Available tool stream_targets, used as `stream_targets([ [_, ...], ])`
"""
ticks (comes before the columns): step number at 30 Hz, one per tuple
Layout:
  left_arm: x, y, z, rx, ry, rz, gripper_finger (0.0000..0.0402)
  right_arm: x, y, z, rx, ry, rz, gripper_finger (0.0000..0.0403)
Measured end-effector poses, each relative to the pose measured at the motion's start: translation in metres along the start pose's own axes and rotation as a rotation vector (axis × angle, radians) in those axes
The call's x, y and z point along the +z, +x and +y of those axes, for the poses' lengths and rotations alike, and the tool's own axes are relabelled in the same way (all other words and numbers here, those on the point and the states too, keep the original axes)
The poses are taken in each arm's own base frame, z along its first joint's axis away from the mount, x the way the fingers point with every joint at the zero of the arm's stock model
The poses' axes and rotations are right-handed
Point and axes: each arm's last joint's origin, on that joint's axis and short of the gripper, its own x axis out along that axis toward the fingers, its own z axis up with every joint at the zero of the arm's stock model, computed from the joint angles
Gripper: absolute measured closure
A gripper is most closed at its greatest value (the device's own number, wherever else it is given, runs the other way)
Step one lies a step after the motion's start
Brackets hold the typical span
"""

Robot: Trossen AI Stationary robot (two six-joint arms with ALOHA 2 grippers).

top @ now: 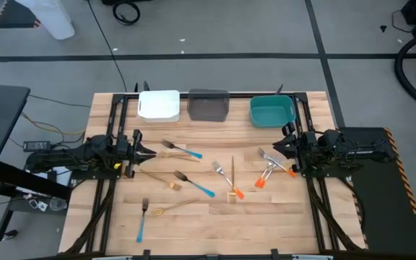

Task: Sort silverware by color (type)

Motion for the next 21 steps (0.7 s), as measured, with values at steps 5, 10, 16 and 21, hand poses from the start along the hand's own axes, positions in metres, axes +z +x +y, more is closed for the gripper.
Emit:
stream_targets([
  [5, 0.003, 0.000, 0.000, -0.001, -0.018, -0.031, 0.0347, 0.000, 0.000, 0.000, 0.000, -0.001, -0.001, 0.0346],
  [10, 0.005, 0.000, 0.000, -0.002, -0.017, -0.047, 0.0347, 0.003, 0.000, -0.001, -0.028, 0.014, -0.033, 0.0346],
  [16, 0.013, -0.001, 0.000, 0.006, -0.011, -0.132, 0.0347, 0.014, -0.001, 0.000, -0.024, -0.030, -0.146, 0.0346],
  [21, 0.021, -0.002, 0.001, 0.060, -0.008, -0.220, 0.0347, 0.022, -0.002, 0.000, -0.029, -0.004, -0.227, 0.0346],
])
